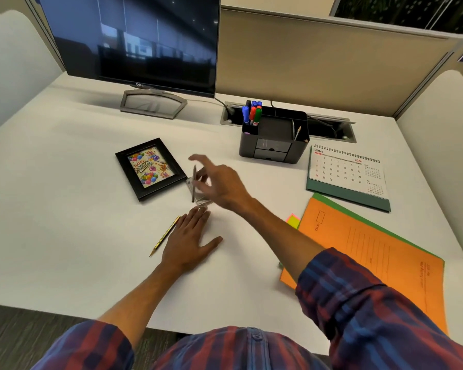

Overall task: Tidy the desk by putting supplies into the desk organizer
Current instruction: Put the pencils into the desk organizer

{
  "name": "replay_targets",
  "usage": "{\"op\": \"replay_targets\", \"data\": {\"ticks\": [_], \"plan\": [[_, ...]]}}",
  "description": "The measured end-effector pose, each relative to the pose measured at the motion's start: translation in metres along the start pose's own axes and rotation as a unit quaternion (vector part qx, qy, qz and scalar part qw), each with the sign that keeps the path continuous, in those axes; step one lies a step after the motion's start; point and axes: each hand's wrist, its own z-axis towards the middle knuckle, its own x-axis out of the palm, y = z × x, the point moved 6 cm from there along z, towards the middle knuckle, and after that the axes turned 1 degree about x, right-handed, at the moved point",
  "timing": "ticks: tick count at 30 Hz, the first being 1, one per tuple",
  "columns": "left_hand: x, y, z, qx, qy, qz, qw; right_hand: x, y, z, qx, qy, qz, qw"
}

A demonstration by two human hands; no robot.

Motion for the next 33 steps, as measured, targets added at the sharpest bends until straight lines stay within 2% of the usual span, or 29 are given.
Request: {"op": "replay_targets", "data": {"ticks": [6, 10, 13, 16, 23, 29, 33], "plan": [[0.003, 0.002, 0.000, 0.001, -0.003, 0.005, 1.000, -0.071, -0.053, 0.002, 0.038, -0.171, -0.033, 0.984], [0.003, 0.003, 0.001, 0.004, -0.008, 0.003, 1.000, -0.135, -0.092, 0.002, 0.091, -0.297, -0.109, 0.944], [0.004, 0.003, 0.001, 0.007, -0.010, 0.003, 1.000, -0.173, -0.118, -0.002, 0.154, -0.334, -0.159, 0.916], [0.004, 0.003, 0.001, 0.008, -0.012, 0.004, 1.000, -0.197, -0.138, -0.006, 0.196, -0.323, -0.220, 0.899], [0.003, 0.002, 0.001, 0.006, -0.013, 0.001, 1.000, -0.201, -0.167, -0.010, 0.248, -0.226, -0.303, 0.892], [0.003, 0.002, 0.000, 0.006, -0.018, 0.004, 1.000, -0.188, -0.182, -0.008, 0.269, -0.135, -0.252, 0.920], [0.003, 0.002, 0.000, 0.005, -0.013, 0.004, 1.000, -0.181, -0.179, -0.008, 0.259, -0.142, -0.240, 0.925]]}}
